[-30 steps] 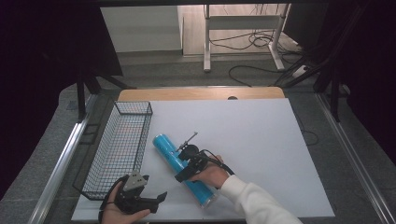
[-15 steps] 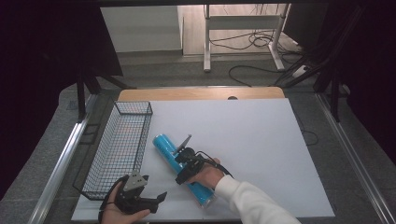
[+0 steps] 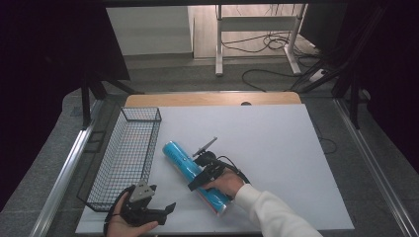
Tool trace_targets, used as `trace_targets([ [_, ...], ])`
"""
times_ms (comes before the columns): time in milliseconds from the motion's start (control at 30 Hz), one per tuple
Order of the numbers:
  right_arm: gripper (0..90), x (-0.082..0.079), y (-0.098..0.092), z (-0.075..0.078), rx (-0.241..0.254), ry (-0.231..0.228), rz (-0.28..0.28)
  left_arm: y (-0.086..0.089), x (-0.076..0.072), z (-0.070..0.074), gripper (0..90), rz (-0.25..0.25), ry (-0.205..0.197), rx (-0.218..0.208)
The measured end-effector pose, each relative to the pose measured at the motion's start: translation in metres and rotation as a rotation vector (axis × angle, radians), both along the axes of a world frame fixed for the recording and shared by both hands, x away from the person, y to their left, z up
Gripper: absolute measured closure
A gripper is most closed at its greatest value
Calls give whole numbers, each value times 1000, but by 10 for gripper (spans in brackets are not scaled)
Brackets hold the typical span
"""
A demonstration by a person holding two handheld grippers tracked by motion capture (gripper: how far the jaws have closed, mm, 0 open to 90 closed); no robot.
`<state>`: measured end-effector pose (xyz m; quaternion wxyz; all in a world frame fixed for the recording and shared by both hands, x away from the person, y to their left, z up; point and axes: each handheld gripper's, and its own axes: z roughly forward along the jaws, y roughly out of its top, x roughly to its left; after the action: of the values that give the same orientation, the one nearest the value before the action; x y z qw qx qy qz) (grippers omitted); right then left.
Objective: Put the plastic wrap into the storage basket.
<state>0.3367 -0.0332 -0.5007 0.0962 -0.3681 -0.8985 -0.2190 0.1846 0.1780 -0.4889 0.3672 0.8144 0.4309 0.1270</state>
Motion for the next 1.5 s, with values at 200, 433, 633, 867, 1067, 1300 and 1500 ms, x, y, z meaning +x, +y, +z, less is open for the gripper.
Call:
trace_targets([
  [200,307,0,-15,3,48,50,-15,-1,0,0,135,4,-4,-5],
  [433,309,-1,-32,11,119,43,-44,-1,0,0,134,5,-4,-7],
  [633,309,-4,-49,26,199,19,-64,0,1,1,135,12,-5,-22],
  [867,310,-14,-87,42,325,-35,-140,-1,2,-1,135,17,5,-39],
  [1067,310,-21,-110,45,359,-62,-177,-4,3,0,135,21,7,-51],
  [1300,310,-29,-131,47,371,-108,-204,-11,13,4,136,18,46,-157],
  [1500,311,-34,-148,48,398,-144,-225,-15,22,7,136,29,54,-204],
])
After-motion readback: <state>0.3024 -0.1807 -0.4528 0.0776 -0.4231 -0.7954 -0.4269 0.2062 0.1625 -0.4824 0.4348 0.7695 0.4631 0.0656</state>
